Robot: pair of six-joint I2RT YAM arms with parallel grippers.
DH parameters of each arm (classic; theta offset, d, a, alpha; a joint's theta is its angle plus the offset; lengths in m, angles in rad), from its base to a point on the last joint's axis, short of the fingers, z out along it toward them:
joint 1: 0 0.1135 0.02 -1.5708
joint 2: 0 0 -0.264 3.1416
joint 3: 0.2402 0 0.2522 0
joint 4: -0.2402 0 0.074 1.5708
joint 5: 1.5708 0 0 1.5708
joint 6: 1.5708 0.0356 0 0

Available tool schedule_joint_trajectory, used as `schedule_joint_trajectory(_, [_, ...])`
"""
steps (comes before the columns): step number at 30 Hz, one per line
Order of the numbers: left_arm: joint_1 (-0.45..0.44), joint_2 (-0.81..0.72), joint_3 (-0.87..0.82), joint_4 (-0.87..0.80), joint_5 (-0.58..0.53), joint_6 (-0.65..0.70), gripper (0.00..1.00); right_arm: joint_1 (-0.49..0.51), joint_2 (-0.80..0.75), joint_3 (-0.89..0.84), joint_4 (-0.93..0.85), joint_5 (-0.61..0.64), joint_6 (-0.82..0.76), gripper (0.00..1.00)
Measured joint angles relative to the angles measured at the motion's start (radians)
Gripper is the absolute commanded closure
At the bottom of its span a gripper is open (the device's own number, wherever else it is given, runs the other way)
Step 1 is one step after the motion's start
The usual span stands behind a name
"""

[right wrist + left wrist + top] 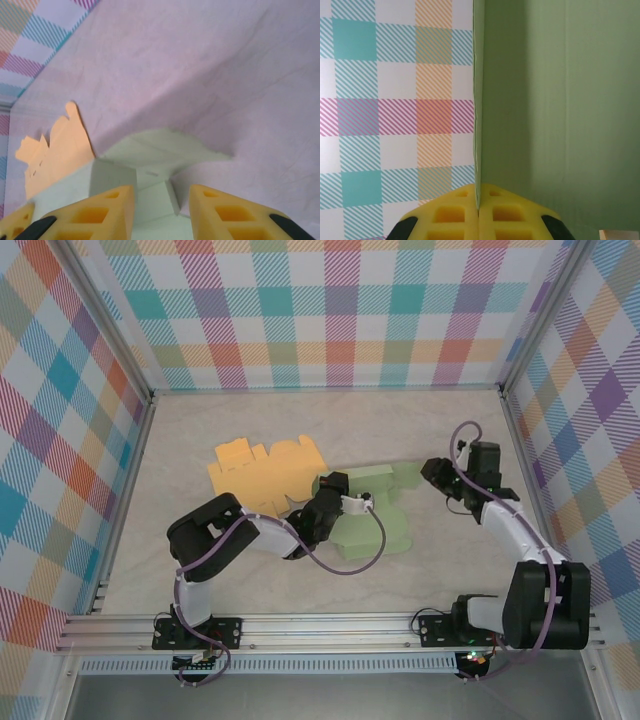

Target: Fold the paper box

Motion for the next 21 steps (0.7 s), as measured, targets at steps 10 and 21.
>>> schedule_joint_trajectory(10, [-0.003, 0.007, -0.019, 0.051, 0.001, 0.060, 1.00, -0.093, 0.303, 0.261, -0.042, -0.021, -0.098, 0.64])
schedule_joint_trajectory(21, [-0.003, 0.027, -0.023, 0.087, 0.000, 0.088, 1.00, -0.093, 0.665, 0.416, -0.029, -0.246, -0.159, 0.62])
